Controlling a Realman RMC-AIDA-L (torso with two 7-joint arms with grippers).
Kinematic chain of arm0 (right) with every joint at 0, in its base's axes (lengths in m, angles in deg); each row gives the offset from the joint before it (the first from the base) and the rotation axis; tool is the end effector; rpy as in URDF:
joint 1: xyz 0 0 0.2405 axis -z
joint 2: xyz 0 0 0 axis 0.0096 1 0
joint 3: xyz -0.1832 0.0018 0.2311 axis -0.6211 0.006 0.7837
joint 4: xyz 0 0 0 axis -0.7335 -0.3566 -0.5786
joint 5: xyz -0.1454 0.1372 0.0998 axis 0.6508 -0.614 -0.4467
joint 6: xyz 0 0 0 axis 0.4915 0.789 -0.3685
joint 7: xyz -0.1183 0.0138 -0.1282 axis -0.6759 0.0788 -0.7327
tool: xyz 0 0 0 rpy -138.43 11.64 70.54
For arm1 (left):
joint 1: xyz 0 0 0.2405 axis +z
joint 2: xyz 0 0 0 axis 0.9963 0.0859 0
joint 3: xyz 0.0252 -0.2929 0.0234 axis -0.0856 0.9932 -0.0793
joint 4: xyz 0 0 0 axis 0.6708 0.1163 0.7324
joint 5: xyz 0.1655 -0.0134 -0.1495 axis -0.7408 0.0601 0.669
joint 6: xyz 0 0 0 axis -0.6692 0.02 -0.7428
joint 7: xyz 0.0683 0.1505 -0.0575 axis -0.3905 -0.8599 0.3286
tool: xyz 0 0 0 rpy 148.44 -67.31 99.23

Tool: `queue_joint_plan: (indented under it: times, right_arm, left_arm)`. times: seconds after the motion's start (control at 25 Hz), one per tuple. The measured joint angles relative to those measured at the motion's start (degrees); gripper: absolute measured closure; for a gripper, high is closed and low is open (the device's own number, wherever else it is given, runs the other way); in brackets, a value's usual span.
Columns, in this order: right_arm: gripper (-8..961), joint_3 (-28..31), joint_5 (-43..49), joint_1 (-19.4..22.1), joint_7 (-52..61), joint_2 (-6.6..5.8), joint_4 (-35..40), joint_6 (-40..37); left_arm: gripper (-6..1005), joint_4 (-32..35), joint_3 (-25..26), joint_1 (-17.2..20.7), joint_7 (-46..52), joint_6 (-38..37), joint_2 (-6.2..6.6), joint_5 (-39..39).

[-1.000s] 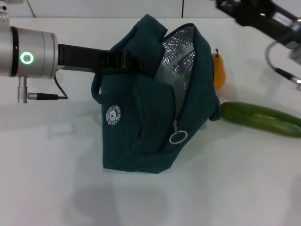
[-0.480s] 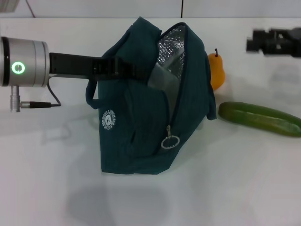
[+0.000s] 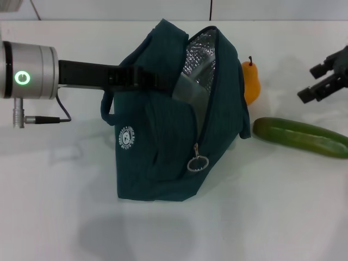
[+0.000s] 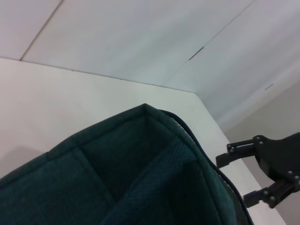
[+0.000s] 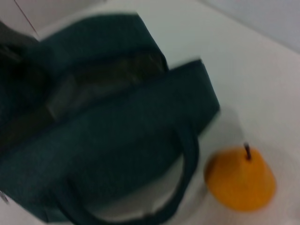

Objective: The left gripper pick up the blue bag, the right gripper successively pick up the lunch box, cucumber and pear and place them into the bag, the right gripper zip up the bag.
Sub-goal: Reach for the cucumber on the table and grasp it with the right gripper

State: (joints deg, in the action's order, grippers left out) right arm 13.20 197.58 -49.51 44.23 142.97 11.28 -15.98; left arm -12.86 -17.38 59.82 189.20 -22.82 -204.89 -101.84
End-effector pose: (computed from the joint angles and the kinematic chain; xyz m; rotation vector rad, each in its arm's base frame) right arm 0.2085 0.4586 0.0577 -2.8457 0.7363 -0.1582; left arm -0.1938 0.3785 -0.0171 -2.5578 -1.5055 -0.5933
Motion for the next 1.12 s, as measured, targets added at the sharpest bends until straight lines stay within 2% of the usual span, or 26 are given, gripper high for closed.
queue_joint_plan:
  times: [0.2, 0.32, 0.48, 0.68, 0.72, 0.92, 1.12]
  right_arm:
    - [74, -3.9, 10.8, -5.9, 4.3, 3.57, 1.0, -1.6]
    - [75, -4.5, 15.0, -7.6, 4.6, 5.91, 1.2, -2.0]
    - [78, -7.9, 16.8, -8.2, 4.7, 7.75, 0.9, -1.1]
    - [81, -10.7, 17.4, -7.9, 4.7, 8.76, 0.5, 0.9]
    - [82, -11.6, 18.2, -7.4, 4.7, 9.36, 0.5, 2.7]
    - [85, -13.1, 19.1, -7.0, 4.6, 9.86, -1.3, 6.5]
    - [89, -13.3, 20.3, -7.8, 4.8, 10.31, -6.2, 9.6]
  left_arm:
    - [966, 0.0, 0.0, -0.1, -0.2, 0.0, 0.00, -0.2]
    - [966, -0.7, 0.1, -0.1, -0.6, 0.0, 0.00, -0.1]
    - [967, -0.9, 0.0, -0.2, -0.7, 0.0, -0.01, 0.0]
    - [967, -0.9, -0.1, -0.2, -0.7, 0.0, -0.01, 0.1]
    - [967, -1.0, -0.1, -0.2, -0.7, 0.0, -0.07, 0.8]
    - [967, -1.1, -0.3, -0.2, -0.7, 0.0, -0.09, 1.1]
    - [967, -1.2, -0.3, -0.7, -0.7, 0.0, -0.09, 1.2]
